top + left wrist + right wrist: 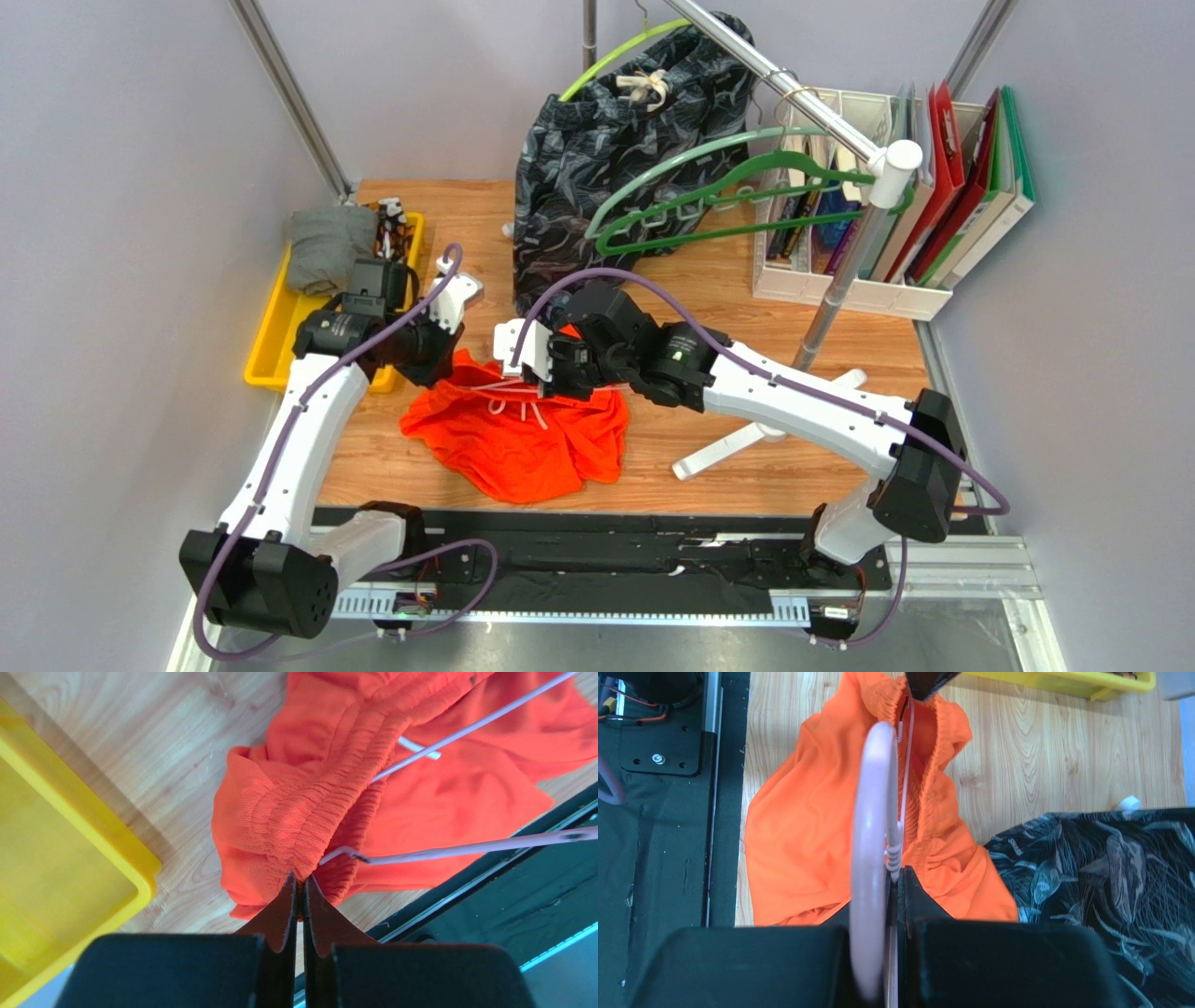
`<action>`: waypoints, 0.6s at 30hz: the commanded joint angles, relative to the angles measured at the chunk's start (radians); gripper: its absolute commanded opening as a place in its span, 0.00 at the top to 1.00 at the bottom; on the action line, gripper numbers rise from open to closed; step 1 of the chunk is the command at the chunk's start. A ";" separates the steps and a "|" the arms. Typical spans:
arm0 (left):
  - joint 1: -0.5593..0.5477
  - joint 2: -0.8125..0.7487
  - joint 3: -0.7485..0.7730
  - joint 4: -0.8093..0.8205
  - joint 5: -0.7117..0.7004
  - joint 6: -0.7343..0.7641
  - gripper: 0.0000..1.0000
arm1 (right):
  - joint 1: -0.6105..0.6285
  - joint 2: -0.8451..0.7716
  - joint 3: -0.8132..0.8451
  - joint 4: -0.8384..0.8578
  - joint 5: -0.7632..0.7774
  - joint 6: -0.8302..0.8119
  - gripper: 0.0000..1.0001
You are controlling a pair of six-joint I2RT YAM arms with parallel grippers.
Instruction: Place the shorts on the hanger
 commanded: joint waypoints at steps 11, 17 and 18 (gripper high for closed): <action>-0.058 -0.062 0.131 -0.144 0.165 0.000 1.00 | -0.018 0.093 0.047 0.265 -0.222 -0.040 1.00; -0.015 -0.104 0.149 -0.174 0.263 0.036 0.54 | -0.055 0.090 -0.062 0.490 -0.262 0.083 1.00; 0.003 -0.136 0.158 -0.171 0.312 0.071 0.28 | -0.064 0.084 -0.083 0.564 -0.263 0.110 1.00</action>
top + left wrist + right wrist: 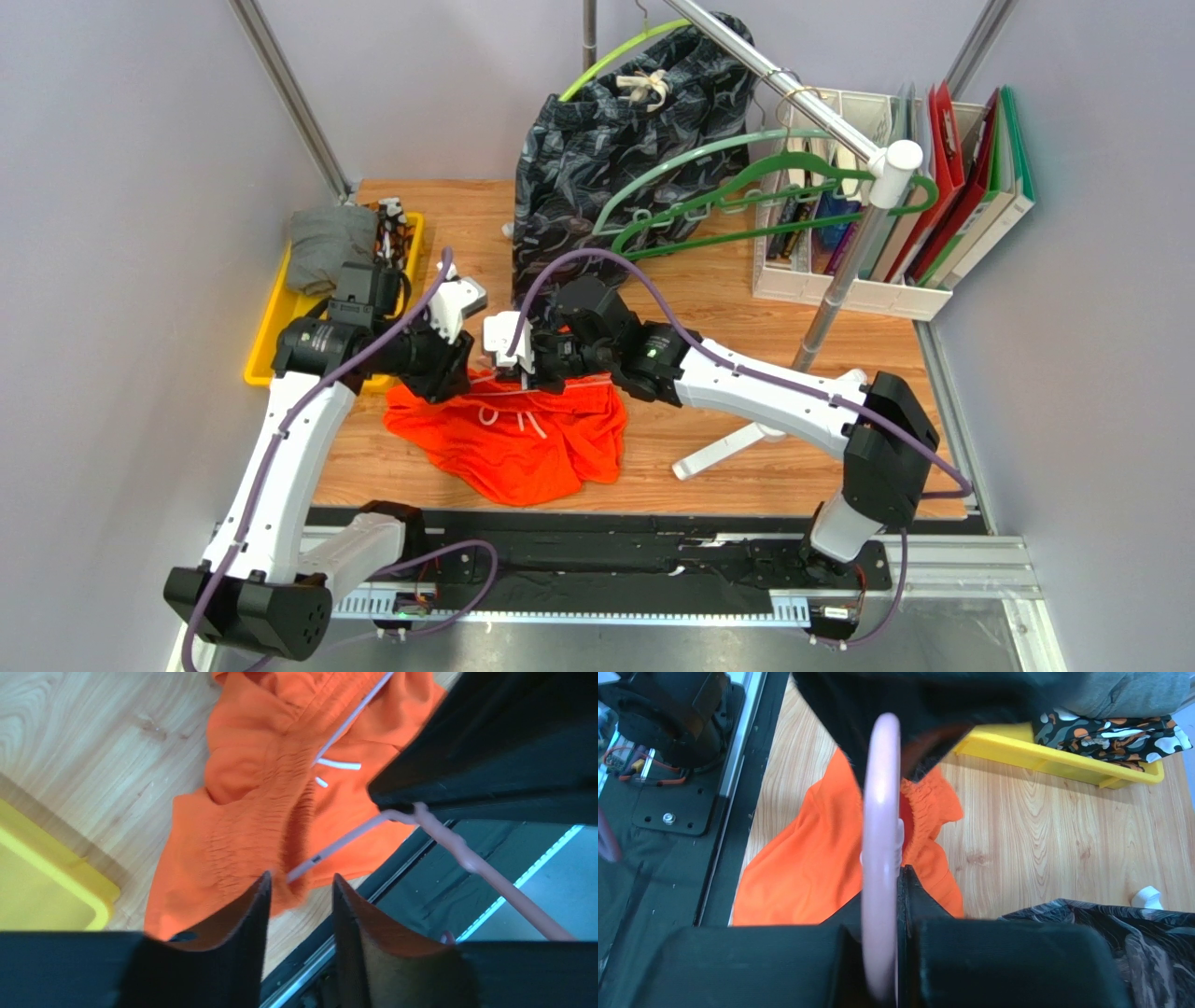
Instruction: Place the shorts on the hanger
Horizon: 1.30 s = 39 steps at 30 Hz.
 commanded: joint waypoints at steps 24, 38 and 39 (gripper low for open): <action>0.139 -0.118 -0.230 0.158 0.117 0.969 0.12 | -0.092 -0.083 -0.179 0.425 -0.234 0.100 1.00; 0.142 -0.049 -0.253 0.160 0.242 0.899 0.87 | -0.091 -0.047 -0.162 0.522 -0.205 0.142 1.00; 0.143 -0.046 -0.250 0.189 0.228 0.838 0.96 | -0.091 -0.055 -0.153 0.490 -0.170 0.137 0.93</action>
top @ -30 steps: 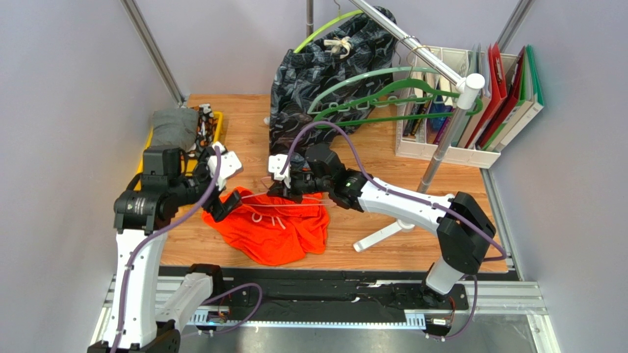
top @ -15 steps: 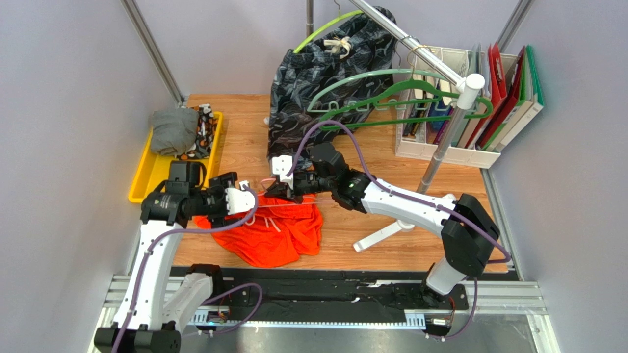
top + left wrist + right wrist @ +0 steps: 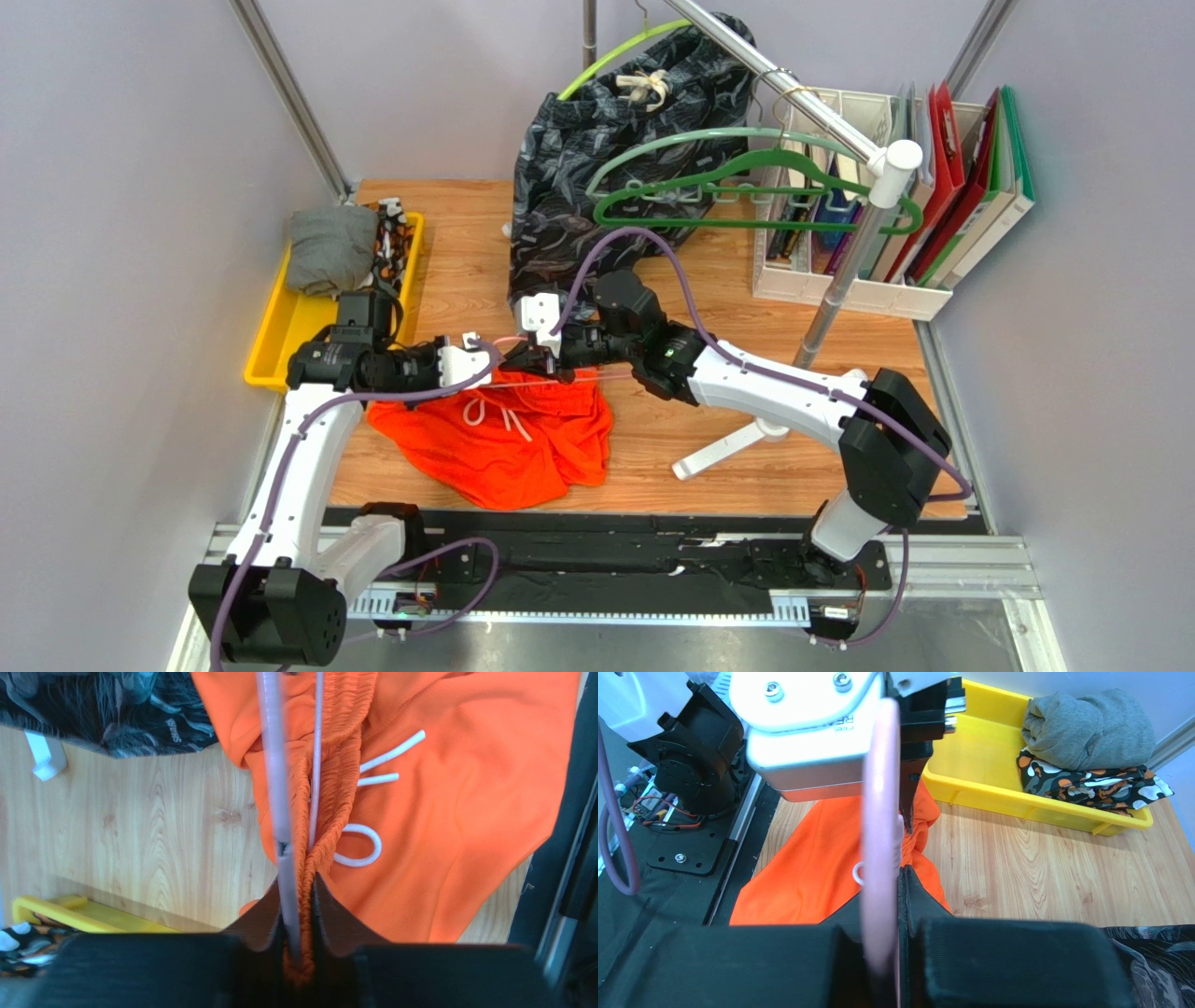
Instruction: Place the shorts on the hanger
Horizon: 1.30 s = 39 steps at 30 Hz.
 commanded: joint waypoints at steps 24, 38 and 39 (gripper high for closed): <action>0.074 0.154 0.019 0.159 0.003 -0.460 1.00 | 0.141 -0.020 -0.207 -0.094 0.782 -0.082 0.60; 0.078 0.159 0.018 0.139 0.008 -0.455 1.00 | 0.188 0.181 -0.161 0.007 0.816 -0.128 0.47; 0.078 0.159 0.019 0.137 0.008 -0.457 1.00 | 0.188 0.187 -0.155 0.010 0.812 -0.131 0.44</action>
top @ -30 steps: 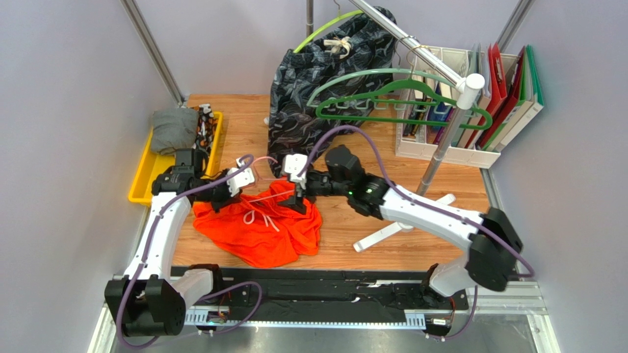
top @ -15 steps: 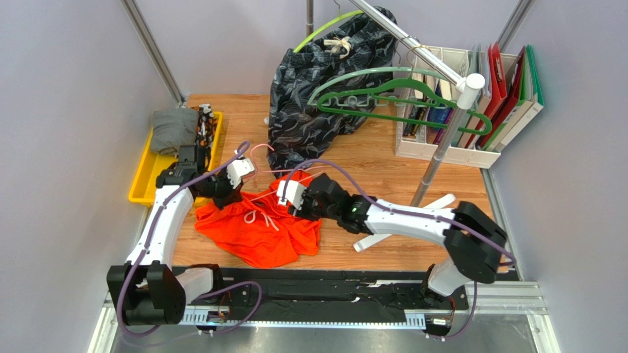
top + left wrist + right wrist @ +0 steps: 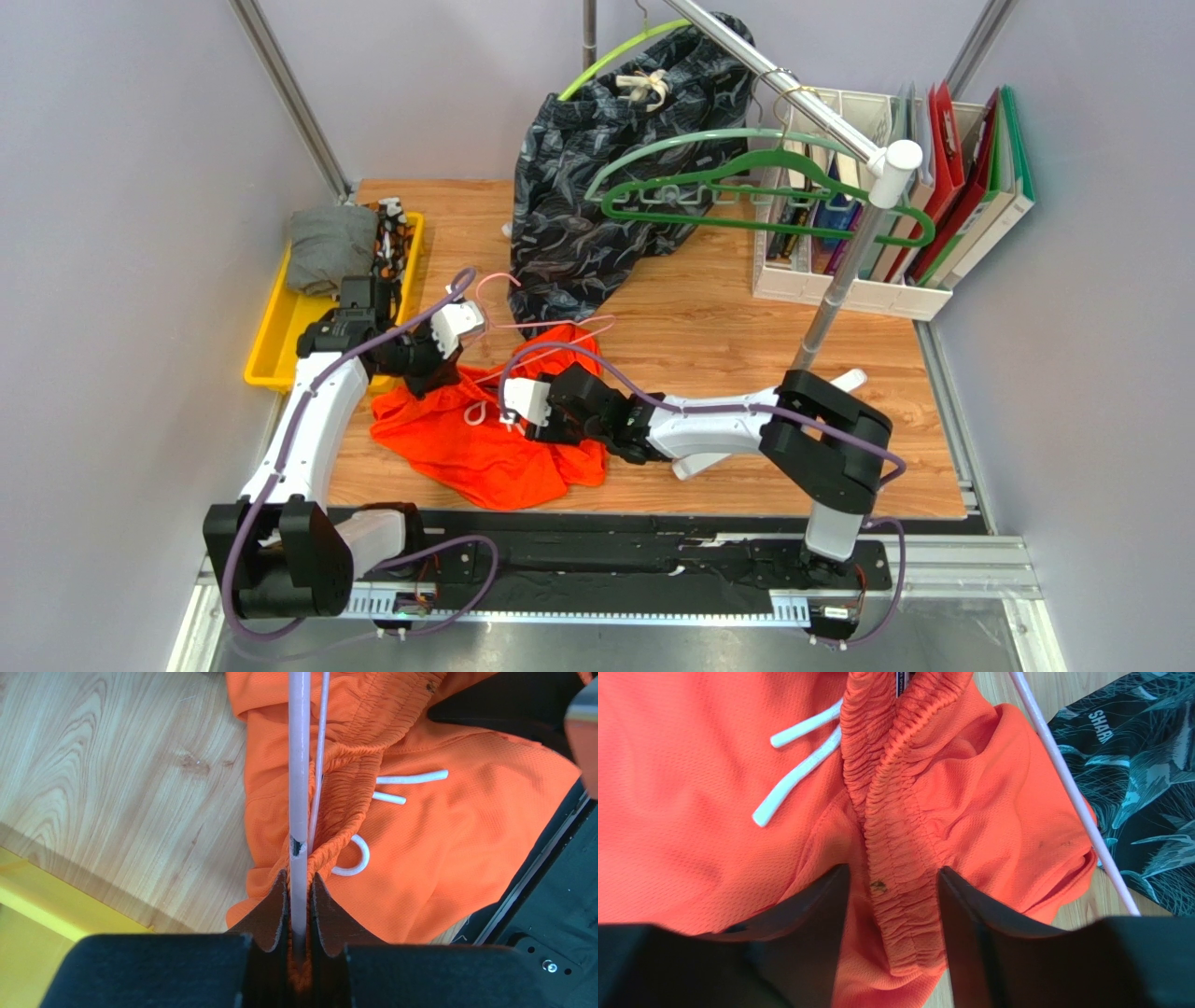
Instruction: Place the shorts on the hanger
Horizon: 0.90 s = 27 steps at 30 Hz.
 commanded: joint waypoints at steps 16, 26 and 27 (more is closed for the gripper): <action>0.034 0.025 0.043 -0.023 0.047 0.018 1.00 | -0.089 0.072 0.099 0.120 0.129 -0.059 0.67; 0.051 0.067 0.075 -0.028 0.061 0.002 1.00 | -0.153 0.090 0.143 0.089 0.045 -0.051 0.62; 0.055 0.079 0.080 -0.028 0.061 -0.001 1.00 | -0.153 0.092 0.139 0.094 0.039 -0.054 0.61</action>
